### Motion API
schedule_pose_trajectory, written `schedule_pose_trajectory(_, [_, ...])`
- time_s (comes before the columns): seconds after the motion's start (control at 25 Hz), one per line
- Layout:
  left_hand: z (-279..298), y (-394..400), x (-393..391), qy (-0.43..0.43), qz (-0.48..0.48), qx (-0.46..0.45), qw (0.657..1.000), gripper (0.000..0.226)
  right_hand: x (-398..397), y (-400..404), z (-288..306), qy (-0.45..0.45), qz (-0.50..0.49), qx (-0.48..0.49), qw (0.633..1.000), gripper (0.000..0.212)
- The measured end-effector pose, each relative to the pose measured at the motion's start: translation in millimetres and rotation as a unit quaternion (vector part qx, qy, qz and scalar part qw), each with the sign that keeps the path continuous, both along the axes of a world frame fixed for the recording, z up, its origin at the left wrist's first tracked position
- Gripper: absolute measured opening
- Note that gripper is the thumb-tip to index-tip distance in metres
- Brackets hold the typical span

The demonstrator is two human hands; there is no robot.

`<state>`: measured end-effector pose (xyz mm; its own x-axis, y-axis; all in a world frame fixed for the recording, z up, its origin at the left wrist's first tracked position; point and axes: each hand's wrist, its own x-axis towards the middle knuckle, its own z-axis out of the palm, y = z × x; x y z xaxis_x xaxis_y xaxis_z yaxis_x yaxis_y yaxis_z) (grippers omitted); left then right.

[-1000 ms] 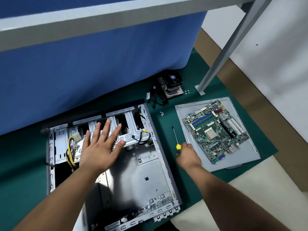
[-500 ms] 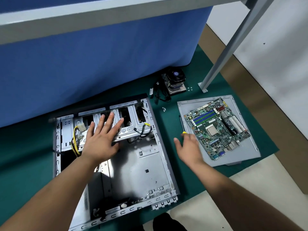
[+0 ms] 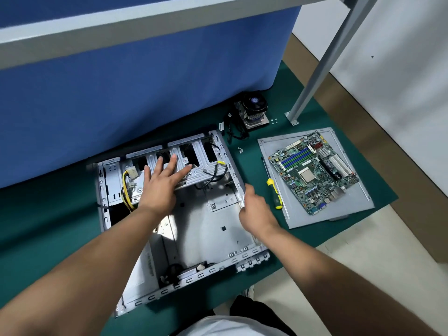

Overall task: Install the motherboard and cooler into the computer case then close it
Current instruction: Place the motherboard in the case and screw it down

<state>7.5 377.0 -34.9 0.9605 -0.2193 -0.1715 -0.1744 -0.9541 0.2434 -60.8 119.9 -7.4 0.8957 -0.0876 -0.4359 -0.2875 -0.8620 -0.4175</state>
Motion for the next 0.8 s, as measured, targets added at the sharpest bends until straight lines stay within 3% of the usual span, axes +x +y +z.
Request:
schedule_pose_trajectory(0.28, [9,-8,19,0.038,0.002,-0.03,0.999,0.108,20,-9,5,-0.003,-0.011,-0.008,1.0,0.061])
schedule_pose_trajectory(0.44, [9,-3,19,0.069,-0.022,-0.035,0.997,0.095,22,-6,1,-0.023,-0.013,-0.04,0.999,0.044])
schedule_pose_trajectory(0.52, [13,-7,22,0.101,0.007,-0.068,0.992,0.088,24,-10,0,-0.025,-0.007,-0.033,0.999,0.034])
schedule_pose_trajectory(0.6, [19,-24,23,0.073,0.082,-0.127,0.986,0.074,25,-12,-3,-0.023,-0.005,-0.006,1.0,0.029])
schedule_pose_trajectory(0.72, [36,-79,15,-0.013,0.161,-0.259,0.952,0.047,28,-23,-2,0.046,0.035,0.087,0.995,0.051])
schedule_pose_trajectory(0.8, [46,-129,14,0.002,0.155,-0.345,0.926,0.038,41,-62,2,0.093,0.099,0.128,0.982,0.071])
